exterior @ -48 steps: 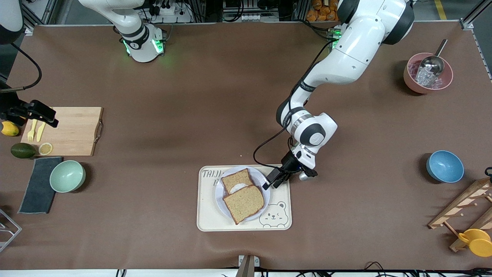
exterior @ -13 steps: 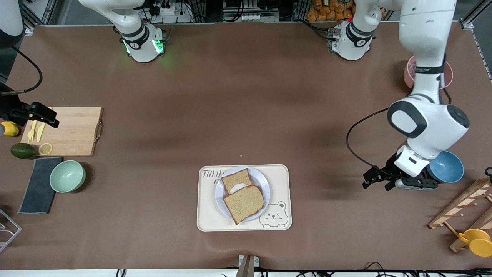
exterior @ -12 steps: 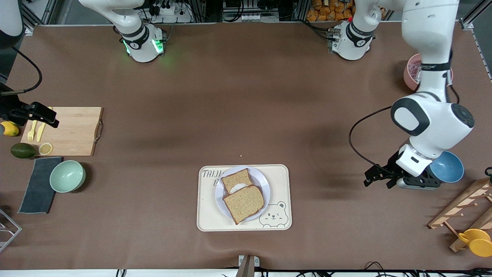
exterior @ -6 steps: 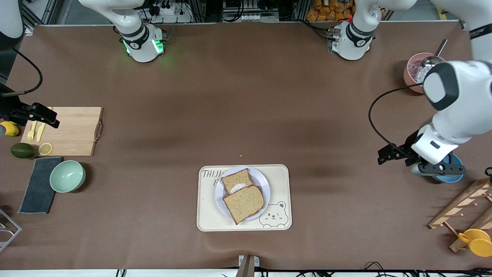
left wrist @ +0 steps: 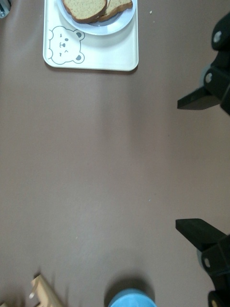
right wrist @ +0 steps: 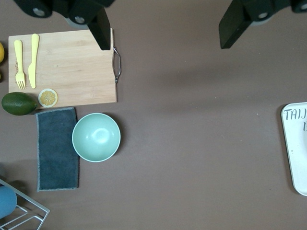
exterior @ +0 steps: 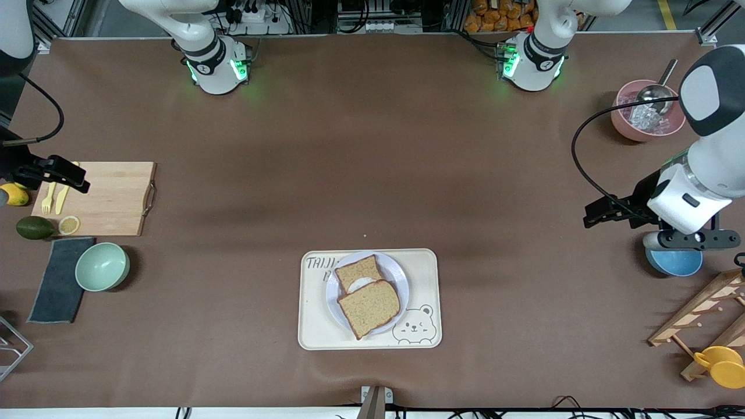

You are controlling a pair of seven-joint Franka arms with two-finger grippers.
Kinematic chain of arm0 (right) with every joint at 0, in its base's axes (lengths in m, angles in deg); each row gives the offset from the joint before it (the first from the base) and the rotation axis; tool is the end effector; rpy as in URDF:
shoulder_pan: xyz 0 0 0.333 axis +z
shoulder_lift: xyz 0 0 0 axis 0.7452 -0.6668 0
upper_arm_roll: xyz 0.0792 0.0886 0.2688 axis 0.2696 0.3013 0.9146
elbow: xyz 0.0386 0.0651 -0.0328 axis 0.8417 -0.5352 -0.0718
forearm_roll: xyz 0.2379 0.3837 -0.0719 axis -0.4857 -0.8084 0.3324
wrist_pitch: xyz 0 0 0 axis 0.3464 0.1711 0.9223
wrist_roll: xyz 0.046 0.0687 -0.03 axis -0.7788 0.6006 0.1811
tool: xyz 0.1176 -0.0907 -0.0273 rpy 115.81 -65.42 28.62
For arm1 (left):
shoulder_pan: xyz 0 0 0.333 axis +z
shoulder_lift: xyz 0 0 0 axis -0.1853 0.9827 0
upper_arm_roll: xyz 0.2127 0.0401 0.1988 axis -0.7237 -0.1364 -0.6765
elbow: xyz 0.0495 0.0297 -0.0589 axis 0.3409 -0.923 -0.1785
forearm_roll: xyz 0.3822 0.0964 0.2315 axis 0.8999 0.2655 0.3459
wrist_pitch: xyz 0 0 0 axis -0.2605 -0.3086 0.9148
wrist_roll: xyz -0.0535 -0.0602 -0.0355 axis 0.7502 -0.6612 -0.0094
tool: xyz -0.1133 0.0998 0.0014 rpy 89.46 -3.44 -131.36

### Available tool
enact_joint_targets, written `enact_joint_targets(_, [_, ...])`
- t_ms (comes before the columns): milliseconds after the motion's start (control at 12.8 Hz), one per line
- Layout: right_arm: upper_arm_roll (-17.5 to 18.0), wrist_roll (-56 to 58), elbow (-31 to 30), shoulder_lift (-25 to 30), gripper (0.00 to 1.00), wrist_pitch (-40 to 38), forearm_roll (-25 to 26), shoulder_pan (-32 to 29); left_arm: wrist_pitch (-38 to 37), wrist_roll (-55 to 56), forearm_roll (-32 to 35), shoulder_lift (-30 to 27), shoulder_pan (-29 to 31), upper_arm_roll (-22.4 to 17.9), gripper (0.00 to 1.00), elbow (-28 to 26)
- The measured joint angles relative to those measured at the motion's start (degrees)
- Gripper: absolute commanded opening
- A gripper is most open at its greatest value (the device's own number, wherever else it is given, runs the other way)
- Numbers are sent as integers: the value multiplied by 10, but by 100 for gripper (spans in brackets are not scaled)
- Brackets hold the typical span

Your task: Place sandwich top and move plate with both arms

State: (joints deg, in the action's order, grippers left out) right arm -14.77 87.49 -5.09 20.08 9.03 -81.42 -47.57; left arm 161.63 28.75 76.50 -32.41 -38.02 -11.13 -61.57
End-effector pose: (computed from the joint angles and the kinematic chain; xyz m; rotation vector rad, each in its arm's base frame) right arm 0.6469 -0.0456 0.5169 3.1177 -0.1162 0.0406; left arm 0.7002 -0.0778 0.4709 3.0486 0.0090 0.0851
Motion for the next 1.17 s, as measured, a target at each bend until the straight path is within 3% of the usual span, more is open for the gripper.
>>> enact_joint_targets(156, [0,0,0,0,100,-1,0,0,-16,0,37,-22,12,26,100,6])
enact_joint_targets(390, [-1,0,0,0,100,-1,0,-2,-62,4,93,-63,105,151,100,6])
enact_joint_targets(702, [-1,0,0,0,100,-1,0,-2,-143,6,114,-113,197,267,100,-6])
enact_joint_targets(858, [-1,0,0,0,100,-1,0,-2,-152,16,122,-126,212,298,100,-16])
enact_joint_targets(1169, [-1,0,0,0,100,-1,0,-2,-150,49,118,-128,222,303,100,-19])
